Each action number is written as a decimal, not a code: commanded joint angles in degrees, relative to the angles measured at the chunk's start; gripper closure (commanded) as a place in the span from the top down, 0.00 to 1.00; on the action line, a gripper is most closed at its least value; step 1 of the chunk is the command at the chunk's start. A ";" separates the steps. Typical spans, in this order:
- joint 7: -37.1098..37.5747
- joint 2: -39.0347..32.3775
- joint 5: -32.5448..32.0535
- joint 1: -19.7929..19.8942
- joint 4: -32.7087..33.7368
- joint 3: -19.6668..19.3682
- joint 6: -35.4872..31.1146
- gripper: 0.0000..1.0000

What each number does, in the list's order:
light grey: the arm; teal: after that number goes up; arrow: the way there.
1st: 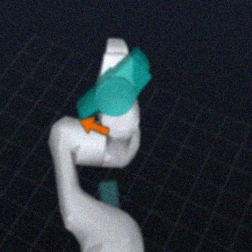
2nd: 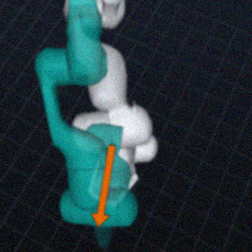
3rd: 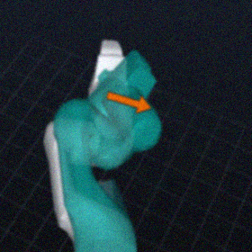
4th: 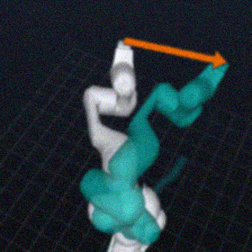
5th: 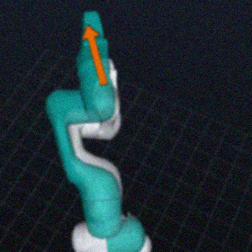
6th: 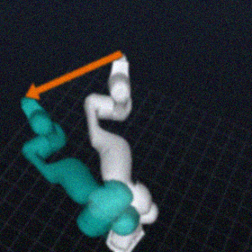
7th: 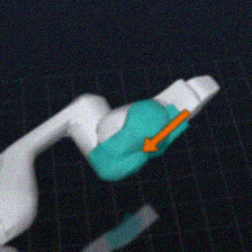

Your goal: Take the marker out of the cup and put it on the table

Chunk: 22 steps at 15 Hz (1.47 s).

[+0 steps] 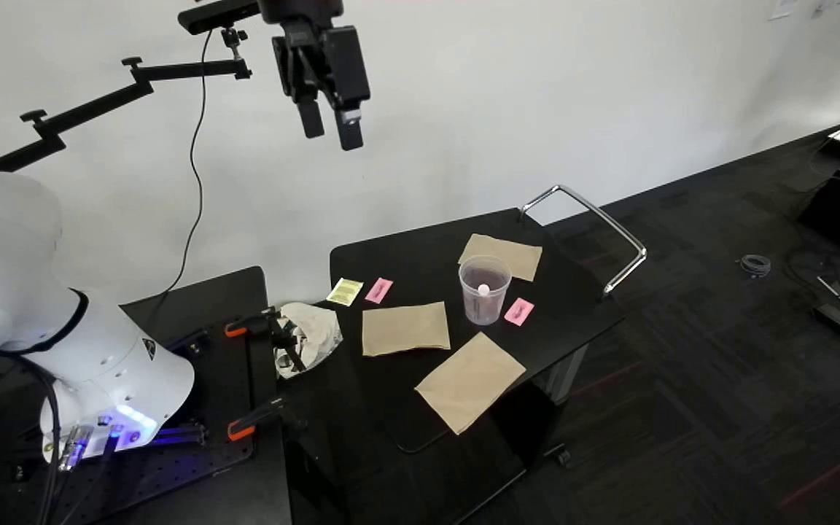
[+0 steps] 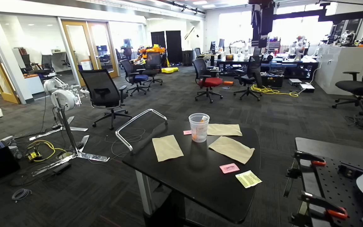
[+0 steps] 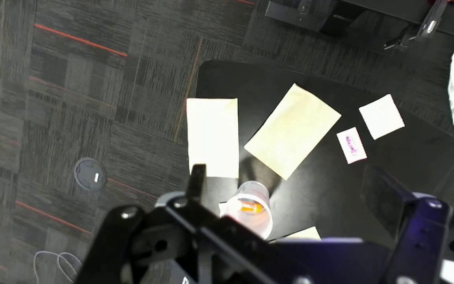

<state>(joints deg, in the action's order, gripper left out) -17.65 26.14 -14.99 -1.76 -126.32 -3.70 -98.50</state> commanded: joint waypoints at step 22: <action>-28.04 -23.06 -4.09 -1.69 10.17 3.39 -6.61 1.00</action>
<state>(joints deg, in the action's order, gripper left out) -45.66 3.11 -19.13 -4.34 -116.23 -1.20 -105.20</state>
